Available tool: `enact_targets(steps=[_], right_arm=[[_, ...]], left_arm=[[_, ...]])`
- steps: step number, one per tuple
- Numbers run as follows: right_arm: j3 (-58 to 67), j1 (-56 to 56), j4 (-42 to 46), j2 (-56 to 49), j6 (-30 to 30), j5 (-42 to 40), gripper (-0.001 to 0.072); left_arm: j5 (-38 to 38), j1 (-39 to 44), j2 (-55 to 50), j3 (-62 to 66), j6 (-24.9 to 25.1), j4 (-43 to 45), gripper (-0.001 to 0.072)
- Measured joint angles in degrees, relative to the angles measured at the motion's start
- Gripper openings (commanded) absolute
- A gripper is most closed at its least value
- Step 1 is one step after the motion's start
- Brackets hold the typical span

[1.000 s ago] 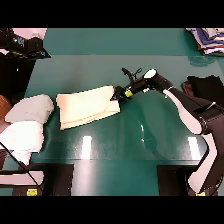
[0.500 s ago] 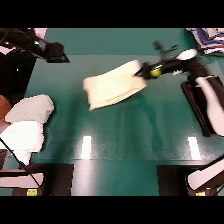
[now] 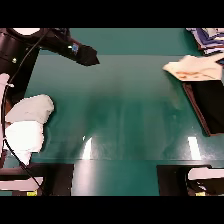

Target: Fold the shirts.

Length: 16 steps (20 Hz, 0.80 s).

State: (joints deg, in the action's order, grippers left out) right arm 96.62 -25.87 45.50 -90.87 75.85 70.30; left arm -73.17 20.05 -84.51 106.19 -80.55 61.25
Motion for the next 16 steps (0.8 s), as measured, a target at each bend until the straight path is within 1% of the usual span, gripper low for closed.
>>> enact_targets(steps=[2, 4, 6, 9, 10, 13, 16], right_arm=[[0.2, -3.5, -0.9, 0.3, 0.1, -0.5, 0.0017], [1.4, -5.7, -3.7, 0.5, 0.1, -0.9, 0.0017], [4.5, -7.0, -5.6, 0.6, 0.1, -0.8, 0.0017], [10.4, -7.8, -6.6, 1.8, 0.1, 1.7, 0.0017], [11.7, -8.0, -5.7, 2.6, 0.3, 2.5, 0.0017], [14.1, -8.3, 0.6, 5.4, 1.6, 5.4, 0.0017], [13.3, -9.8, 4.9, 8.2, 2.7, 8.6, 0.0017]], left_arm=[[1.1, 0.7, 0.0, 0.0, 0.0, 0.1, 0.0023], [1.9, 1.2, 0.0, 0.0, 0.0, 0.2, 0.0023], [2.6, 1.5, -0.1, 0.0, 0.0, 0.1, 0.0023], [2.7, 1.6, -0.2, 0.0, 0.0, 0.2, 0.0023], [2.7, 1.6, -0.2, 0.0, 0.0, 0.2, 0.0023], [2.4, 1.7, -0.2, 0.0, 0.0, 0.2, 0.0023], [1.7, 1.7, -0.2, 0.0, 0.3, 0.2, 0.0023]])
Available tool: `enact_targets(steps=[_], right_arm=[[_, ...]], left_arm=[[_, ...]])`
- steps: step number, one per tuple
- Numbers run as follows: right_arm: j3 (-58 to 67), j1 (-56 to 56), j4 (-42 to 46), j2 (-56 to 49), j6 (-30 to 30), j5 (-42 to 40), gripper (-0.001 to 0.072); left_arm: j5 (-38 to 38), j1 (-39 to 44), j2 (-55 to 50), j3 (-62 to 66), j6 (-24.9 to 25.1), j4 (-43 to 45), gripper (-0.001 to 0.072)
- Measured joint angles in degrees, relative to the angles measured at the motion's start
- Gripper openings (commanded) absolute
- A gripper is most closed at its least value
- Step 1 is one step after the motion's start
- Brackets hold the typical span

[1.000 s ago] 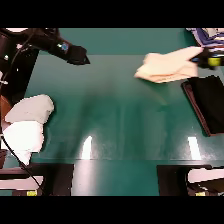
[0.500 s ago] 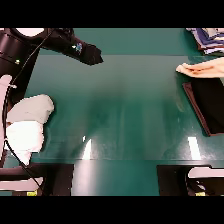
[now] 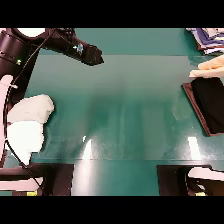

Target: Fold the shirts.

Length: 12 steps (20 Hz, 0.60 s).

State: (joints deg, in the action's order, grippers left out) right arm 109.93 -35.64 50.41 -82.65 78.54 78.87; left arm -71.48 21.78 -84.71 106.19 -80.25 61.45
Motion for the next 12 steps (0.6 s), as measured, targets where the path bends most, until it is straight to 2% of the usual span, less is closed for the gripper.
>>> enact_targets(steps=[7, 8, 9, 10, 12], right_arm=[[-16.1, -8.8, 4.3, 8.4, 0.2, 6.8, 0.0027], [-18.6, -10.3, 5.5, 9.6, 0.1, 7.5, 0.0191], [-21.2, -11.8, 7.2, 10.8, -0.1, 8.4, 0.0447], [-23.6, -13.2, 8.9, 11.9, -0.3, 9.0, 0.057], [-27.9, -16.2, 12.0, 13.7, -0.4, 9.9, 0.0575]], left_arm=[[-1.8, 0.0, 0.0, 0.0, 1.1, 0.0, 0.0023], [-1.8, 0.0, 0.0, 0.0, 1.1, 0.0, 0.0023], [-1.8, 0.0, 0.0, 0.0, 1.1, 0.0, 0.0023], [-1.9, 0.0, 0.0, 0.0, 1.3, 0.0, 0.0023], [-2.1, 0.0, 0.0, 0.0, 1.6, 0.0, 0.0023]])
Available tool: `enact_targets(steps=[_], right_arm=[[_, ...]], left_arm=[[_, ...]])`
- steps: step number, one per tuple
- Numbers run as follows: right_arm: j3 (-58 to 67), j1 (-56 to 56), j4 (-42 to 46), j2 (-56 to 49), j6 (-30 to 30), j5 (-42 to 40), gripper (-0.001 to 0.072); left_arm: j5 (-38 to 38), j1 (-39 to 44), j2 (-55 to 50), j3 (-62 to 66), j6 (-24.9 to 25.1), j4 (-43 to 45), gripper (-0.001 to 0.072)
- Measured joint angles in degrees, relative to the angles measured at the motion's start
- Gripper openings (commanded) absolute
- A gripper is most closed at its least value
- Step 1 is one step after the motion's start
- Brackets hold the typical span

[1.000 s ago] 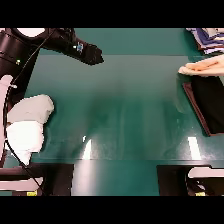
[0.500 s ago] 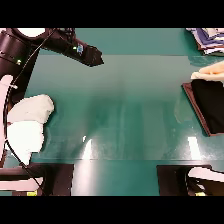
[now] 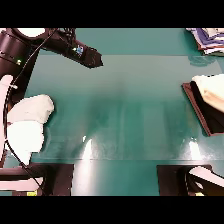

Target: Fold the shirts.

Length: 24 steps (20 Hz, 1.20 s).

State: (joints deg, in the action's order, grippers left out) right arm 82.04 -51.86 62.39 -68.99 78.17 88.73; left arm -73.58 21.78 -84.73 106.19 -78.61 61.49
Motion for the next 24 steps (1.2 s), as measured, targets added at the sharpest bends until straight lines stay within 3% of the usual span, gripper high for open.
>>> enact_targets(steps=[3, 7, 15, 16, 19, 24], right_arm=[[-3.4, -3.2, 1.5, 2.0, -0.1, 0.5, 0.0575], [-4.9, -1.3, -3.1, 4.2, -0.1, -0.9, 0.0573], [-5.5, 26.0, -10.4, 5.9, -0.2, -4.5, 0.0567], [-5.5, 30.1, -10.6, 6.0, -0.2, -5.7, 0.0522], [-5.6, 40.0, -11.0, 6.1, -0.3, -9.4, 0.0019], [-5.6, 49.0, -11.2, 6.1, -0.3, -13.2, 0.0019]], left_arm=[[-0.2, 0.0, 0.0, 0.0, 0.4, 0.0, 0.0023], [-0.3, 0.0, 0.0, 0.0, 0.7, 0.0, 0.0023], [0.0, 0.0, 0.0, 0.0, 1.0, -0.1, 0.0023], [0.4, 0.0, 0.0, 0.0, 1.0, -0.2, 0.0023], [0.8, 0.0, 0.0, 0.0, 1.0, -0.3, 0.0023], [1.1, 0.0, 0.0, 0.0, 1.0, -0.3, 0.0023]])
